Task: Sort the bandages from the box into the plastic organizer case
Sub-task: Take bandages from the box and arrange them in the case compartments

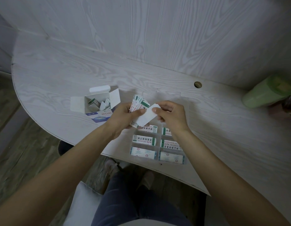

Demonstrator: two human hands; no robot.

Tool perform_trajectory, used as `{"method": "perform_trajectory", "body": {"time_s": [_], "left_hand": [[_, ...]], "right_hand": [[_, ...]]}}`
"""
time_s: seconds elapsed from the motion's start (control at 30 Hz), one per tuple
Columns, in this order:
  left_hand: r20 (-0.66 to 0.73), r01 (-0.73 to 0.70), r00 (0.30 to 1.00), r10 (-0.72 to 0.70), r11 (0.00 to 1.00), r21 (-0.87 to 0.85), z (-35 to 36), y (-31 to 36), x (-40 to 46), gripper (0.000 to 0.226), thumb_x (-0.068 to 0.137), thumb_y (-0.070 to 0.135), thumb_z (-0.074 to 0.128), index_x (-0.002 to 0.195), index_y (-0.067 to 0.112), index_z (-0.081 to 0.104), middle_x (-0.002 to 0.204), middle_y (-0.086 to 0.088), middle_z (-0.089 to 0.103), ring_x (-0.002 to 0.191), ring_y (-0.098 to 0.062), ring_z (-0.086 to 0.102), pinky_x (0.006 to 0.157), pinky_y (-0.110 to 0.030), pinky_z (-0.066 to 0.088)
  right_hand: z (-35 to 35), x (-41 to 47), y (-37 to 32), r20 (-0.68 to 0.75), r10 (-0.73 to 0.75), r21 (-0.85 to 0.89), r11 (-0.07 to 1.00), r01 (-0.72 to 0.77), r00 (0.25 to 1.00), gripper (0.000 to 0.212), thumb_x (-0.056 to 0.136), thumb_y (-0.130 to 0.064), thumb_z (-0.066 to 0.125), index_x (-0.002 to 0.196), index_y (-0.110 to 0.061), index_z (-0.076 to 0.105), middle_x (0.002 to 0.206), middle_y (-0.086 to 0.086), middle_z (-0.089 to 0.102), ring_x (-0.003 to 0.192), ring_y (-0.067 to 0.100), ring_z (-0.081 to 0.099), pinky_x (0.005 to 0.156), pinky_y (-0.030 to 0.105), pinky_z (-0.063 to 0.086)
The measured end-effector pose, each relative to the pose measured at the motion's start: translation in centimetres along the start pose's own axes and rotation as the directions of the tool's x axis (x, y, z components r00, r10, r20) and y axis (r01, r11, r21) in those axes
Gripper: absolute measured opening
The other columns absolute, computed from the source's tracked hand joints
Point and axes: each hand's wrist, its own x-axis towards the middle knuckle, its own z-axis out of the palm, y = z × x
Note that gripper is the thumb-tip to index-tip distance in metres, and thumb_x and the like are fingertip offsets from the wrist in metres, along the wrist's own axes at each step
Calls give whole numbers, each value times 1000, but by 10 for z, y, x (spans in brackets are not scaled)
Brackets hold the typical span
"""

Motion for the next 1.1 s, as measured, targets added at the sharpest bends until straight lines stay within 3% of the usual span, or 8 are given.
{"method": "perform_trajectory", "body": {"time_s": [0.2, 0.3, 0.4, 0.57, 0.63, 0.8, 0.93, 1.1], "left_hand": [[-15, -5, 1000, 5, 999, -34, -6, 0, 1, 6, 94, 19, 56, 98, 18, 61, 90, -3, 71, 64, -16, 71, 56, -24, 57], [-79, -34, 996, 30, 998, -47, -8, -4, 6, 6, 95, 17, 54, 95, 21, 59, 82, 6, 73, 67, -8, 69, 65, -25, 56], [-107, -71, 992, 74, 997, 25, -11, -7, 9, 8, 95, 16, 54, 95, 22, 59, 80, 8, 73, 74, -8, 69, 70, -30, 57], [-136, -105, 982, 134, 974, 203, -16, -17, 13, 12, 98, 15, 49, 108, 17, 55, 92, 7, 68, 61, -11, 68, 64, -25, 56], [-139, -89, 983, 123, 969, 231, -17, -22, 15, 12, 98, 15, 49, 109, 17, 53, 94, 5, 68, 62, -14, 68, 64, -28, 55], [-137, -80, 983, 125, 951, 298, -19, -30, 18, 11, 98, 14, 47, 107, 19, 51, 90, 8, 67, 52, -7, 64, 52, -22, 49], [-92, -56, 992, 89, 949, 309, -18, -34, 21, 22, 98, 16, 47, 118, 11, 54, 92, 11, 67, 50, -6, 63, 46, -18, 45], [-78, -22, 996, 47, 955, 295, -13, -36, 22, 20, 98, 15, 47, 117, 13, 53, 91, 12, 67, 49, -6, 63, 46, -17, 44]], "right_hand": [[-4, 3, 1, 160, 57, 245, 965, -95, 985, 10, 87, -6, 63, 78, -5, 65, 72, 6, 65, 68, 11, 64, 72, 19, 54], [-5, 8, 6, 130, 64, 44, 997, -70, 989, 6, 83, -2, 68, 78, -5, 67, 76, 4, 65, 75, 13, 62, 74, 16, 53], [-5, 10, 12, 111, 64, -122, 991, -50, 992, 20, 75, 1, 75, 91, -8, 70, 86, -1, 67, 80, 6, 61, 65, 8, 48], [-4, 14, 29, 53, 50, -274, 961, -34, 997, 22, 75, -5, 77, 75, -25, 70, 83, -8, 67, 88, 16, 64, 88, 38, 54], [-2, 12, 36, -4, 19, -304, 953, -20, 1000, 17, 77, -6, 76, 77, -22, 71, 82, -9, 66, 88, 12, 62, 86, 35, 53], [3, 7, 50, -53, -51, -394, 919, 26, 997, 8, 81, -8, 73, 88, -13, 73, 88, -4, 68, 86, 6, 58, 72, 9, 42], [6, 4, 55, 6, -93, -492, 866, 84, 996, 4, 82, -10, 72, 86, -13, 73, 91, -1, 71, 87, 6, 59, 82, 19, 46], [10, 6, 60, 24, -131, -580, 805, 121, 991, 6, 82, -13, 72, 77, -16, 72, 79, -4, 68, 72, 4, 59, 68, 20, 48]]}}
